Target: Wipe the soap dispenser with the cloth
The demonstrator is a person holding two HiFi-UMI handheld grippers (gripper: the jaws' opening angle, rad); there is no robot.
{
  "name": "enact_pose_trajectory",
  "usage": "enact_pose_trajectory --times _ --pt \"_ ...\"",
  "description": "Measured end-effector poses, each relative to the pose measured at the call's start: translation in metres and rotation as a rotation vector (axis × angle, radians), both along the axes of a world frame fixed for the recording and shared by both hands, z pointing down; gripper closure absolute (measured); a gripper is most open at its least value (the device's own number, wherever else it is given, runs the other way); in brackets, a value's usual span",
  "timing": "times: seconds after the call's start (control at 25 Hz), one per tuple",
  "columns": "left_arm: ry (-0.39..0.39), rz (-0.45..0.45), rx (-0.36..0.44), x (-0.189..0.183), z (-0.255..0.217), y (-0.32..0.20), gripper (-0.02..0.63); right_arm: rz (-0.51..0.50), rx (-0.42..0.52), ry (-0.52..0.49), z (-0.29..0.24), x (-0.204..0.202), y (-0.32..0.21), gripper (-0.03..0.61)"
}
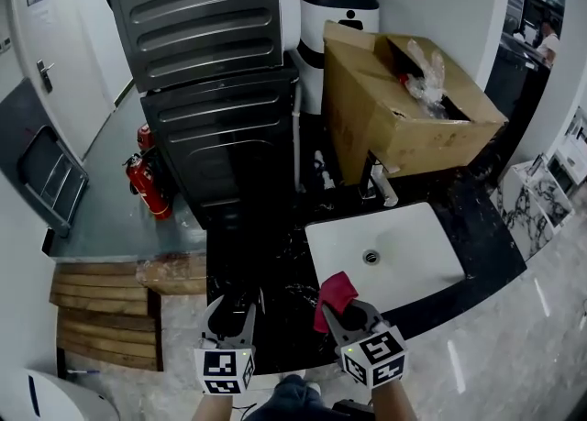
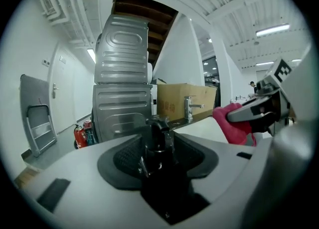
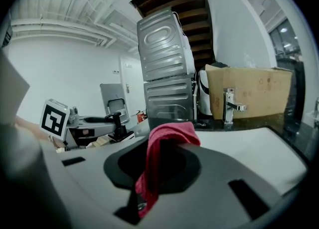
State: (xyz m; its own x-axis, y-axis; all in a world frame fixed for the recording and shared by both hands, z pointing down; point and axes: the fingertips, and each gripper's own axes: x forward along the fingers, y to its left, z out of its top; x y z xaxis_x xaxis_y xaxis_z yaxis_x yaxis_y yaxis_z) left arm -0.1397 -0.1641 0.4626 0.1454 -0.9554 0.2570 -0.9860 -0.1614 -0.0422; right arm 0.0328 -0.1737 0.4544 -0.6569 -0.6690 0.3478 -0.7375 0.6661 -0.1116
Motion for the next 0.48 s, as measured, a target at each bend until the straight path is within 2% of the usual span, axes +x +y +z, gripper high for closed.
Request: enact_pose_trajectory --times 0.04,0.2,0.24,0.32,0.48 --pt "0.001 -0.002 -0.004 0.000 0.002 0.007 0.393 0.004 0.012 -0.015 -0.001 0.001 0.004 0.528" --pt "-0.035 0.010 0.042 0.002 -0.003 0.034 0.400 0.023 0.073 -0.071 -0.013 0.005 0.019 0.528" --pt "-0.052 0.013 0.061 0.002 -0.007 0.039 0.444 0.029 0.089 -0.070 -0.016 0.006 0.022 0.529" --pt "-0.079 0.009 0.089 0.002 -0.013 0.049 0.600 0.040 0.115 -0.052 -0.018 0.006 0.029 0.529" --pt "-0.081 0.002 0.130 -0.001 -0.026 0.058 0.600 0.036 0.152 -0.007 -0.019 0.001 0.041 0.529"
